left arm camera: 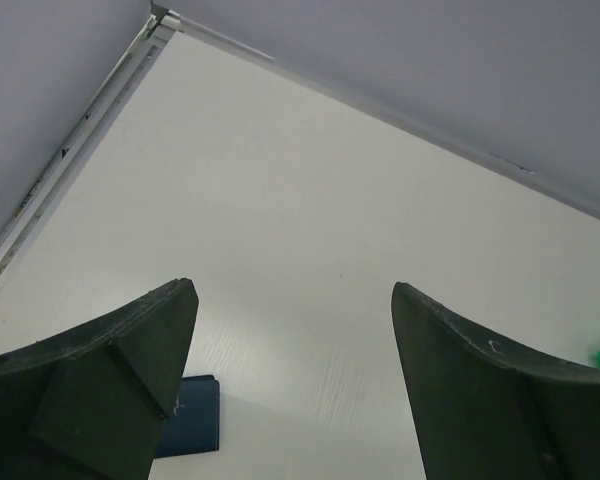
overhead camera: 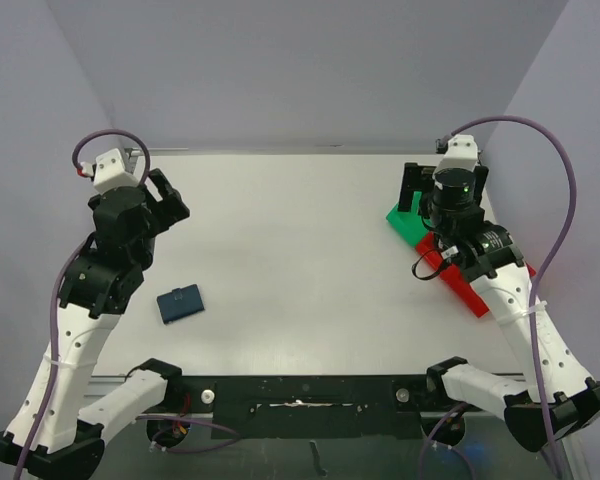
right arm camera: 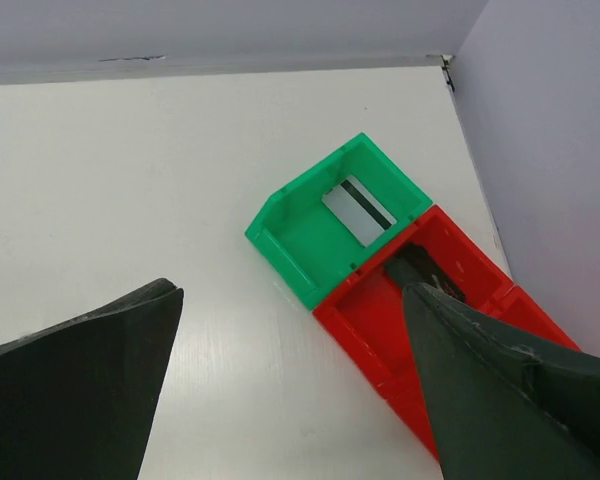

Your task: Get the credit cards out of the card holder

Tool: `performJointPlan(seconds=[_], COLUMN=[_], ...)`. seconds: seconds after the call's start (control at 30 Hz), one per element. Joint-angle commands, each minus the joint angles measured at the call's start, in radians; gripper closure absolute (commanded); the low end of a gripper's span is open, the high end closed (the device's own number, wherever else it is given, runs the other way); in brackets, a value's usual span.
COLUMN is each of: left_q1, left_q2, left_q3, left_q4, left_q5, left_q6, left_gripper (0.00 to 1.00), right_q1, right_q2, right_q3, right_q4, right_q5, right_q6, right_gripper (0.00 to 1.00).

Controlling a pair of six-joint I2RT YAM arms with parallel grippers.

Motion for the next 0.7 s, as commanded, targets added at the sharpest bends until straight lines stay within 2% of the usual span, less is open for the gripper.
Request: performJointPlan(seconds=[0.0,0.17,0.37,0.53,0.67], left_q1=[0.036,0.097,0.224,0.32,0.375], left_q2=[-0.002,0.029,0.181,0.255,0.251], left_q3=[-0.051,-0.122,-0.116,-0.18,-0.267], left_q4=[0.102,0.128,0.07,0.147,0.204], left_q5=[0.009,0.105,0.287,0.435,0.493], left_q6=[0.017,0.036,0.052,0.054,0.056], left_gripper=[0.22,0.22,0.21,0.19,0.15], right_q1=[-0.081,-0.216,-0.383,-0.489,-0.544], right_q2=[-0.019,0.011,0.077,0.157,0.221], right_q3=[-0.034,-0.085,-0.126,-0.152,-0.17], right_q4=[0.005,-0.023,-0.037,-0.038,-0.033], right_q5=[-0.046,-0.106,-0.198,-0.255,-0.291], right_q6=[0.049,0.115,0.198,0.263,0.307], right_gripper=[0.02,0.02,0.02,0.02,0.02])
